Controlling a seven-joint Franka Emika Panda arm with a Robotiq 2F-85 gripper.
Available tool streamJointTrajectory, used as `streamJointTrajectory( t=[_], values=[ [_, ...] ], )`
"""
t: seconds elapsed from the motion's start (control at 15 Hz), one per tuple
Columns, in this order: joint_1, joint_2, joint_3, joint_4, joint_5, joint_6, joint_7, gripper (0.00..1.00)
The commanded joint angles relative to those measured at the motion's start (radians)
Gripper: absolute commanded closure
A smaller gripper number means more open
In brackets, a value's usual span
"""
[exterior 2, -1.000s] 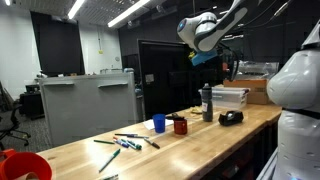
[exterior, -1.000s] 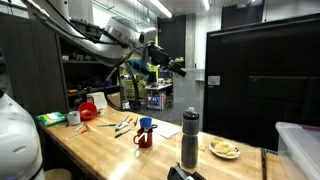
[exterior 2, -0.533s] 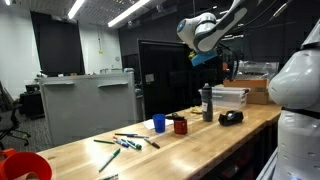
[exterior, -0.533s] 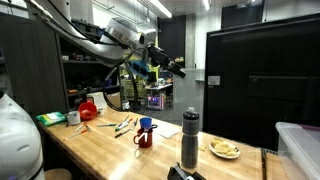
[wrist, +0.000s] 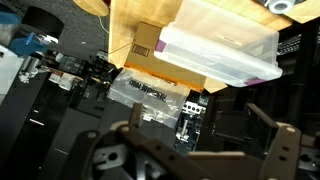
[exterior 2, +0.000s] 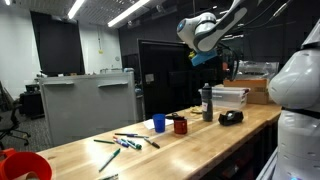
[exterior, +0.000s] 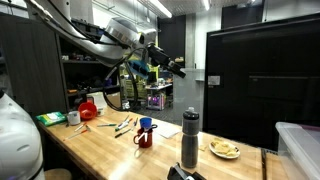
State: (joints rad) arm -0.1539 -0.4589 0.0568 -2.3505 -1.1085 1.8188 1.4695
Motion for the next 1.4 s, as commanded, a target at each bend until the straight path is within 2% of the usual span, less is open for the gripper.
streamJointTrajectory(
  t=[0.0,0.47,0.8,1.07,1.33],
  values=[
    [0.046,-0.013,-0.029,-0.005,0.021,-0.024,0.029,0.0],
    [0.171,-0.049,0.054,-0.1,0.163,-0.037,0.179,0.0],
    [0.246,-0.005,0.126,-0.138,0.246,-0.049,0.276,0.0],
    [0.261,0.102,0.205,-0.114,0.314,-0.176,0.429,0.0],
    [0.265,0.247,0.24,-0.049,0.411,-0.336,0.621,0.0]
  ],
)
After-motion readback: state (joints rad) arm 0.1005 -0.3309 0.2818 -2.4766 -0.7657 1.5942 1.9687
